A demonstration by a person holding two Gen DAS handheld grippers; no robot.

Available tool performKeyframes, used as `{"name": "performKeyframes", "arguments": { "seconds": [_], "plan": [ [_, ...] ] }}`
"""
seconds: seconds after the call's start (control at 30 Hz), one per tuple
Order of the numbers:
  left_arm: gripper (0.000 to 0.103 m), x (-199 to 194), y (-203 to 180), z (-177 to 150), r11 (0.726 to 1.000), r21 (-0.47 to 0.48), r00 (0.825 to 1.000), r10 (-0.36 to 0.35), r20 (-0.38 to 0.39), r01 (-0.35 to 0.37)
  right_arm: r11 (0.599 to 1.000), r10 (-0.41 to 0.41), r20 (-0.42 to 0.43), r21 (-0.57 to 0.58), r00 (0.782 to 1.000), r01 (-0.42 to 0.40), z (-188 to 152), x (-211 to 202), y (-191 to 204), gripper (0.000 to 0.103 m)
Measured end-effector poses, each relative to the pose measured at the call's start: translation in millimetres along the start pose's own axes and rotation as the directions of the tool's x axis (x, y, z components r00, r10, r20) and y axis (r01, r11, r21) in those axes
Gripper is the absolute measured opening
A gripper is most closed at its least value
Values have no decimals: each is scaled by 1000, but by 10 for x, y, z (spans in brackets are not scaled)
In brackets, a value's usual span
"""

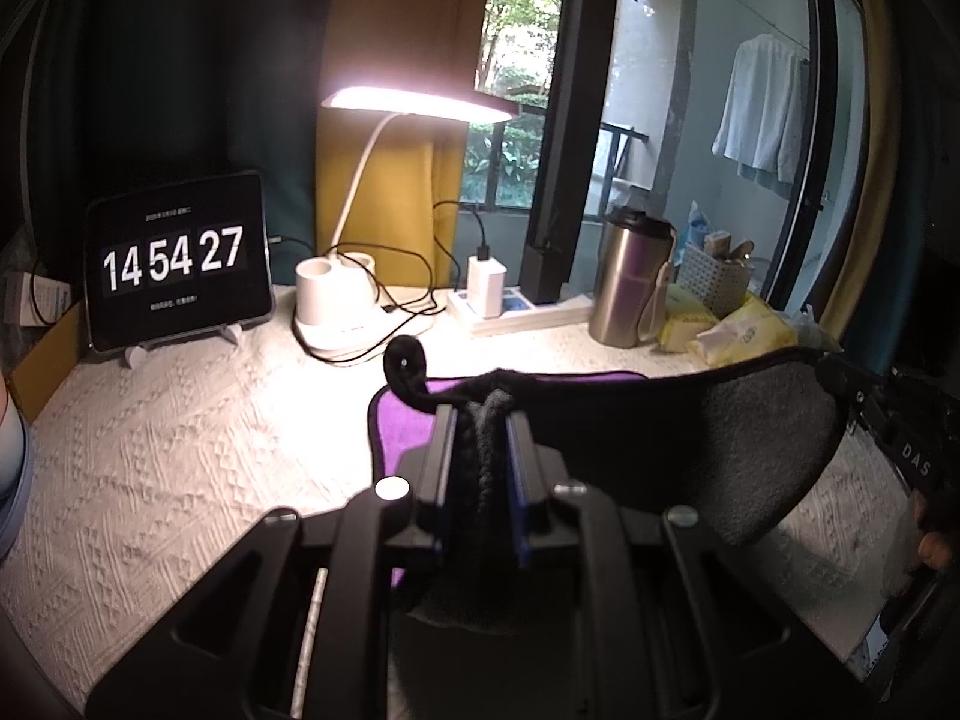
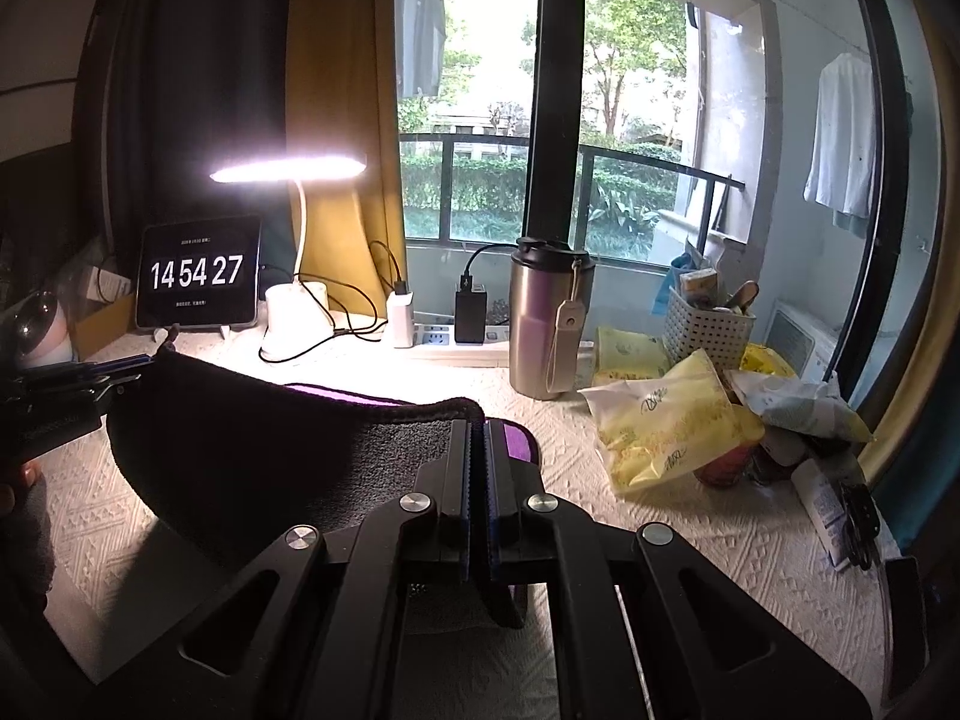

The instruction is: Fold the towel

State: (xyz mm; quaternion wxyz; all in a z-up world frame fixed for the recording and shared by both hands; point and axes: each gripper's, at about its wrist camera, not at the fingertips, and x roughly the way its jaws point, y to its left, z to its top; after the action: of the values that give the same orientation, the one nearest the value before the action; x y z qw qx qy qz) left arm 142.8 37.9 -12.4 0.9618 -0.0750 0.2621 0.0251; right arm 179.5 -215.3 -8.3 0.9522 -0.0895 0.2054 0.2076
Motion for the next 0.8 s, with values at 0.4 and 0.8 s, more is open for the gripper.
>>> {"name": "performKeyframes", "arguments": {
  "seconds": [0.4,0.8],
  "plan": [
    [17,156,26,137,1000,-7,1000,9,12,-9,1000,5,11,1,1000,-5,107,173,-90,4],
    [17,311,49,250,1000,2,1000,15,25,-15,1000,-4,23,-4,1000,4,225,367,-147,4]
  ]
}}
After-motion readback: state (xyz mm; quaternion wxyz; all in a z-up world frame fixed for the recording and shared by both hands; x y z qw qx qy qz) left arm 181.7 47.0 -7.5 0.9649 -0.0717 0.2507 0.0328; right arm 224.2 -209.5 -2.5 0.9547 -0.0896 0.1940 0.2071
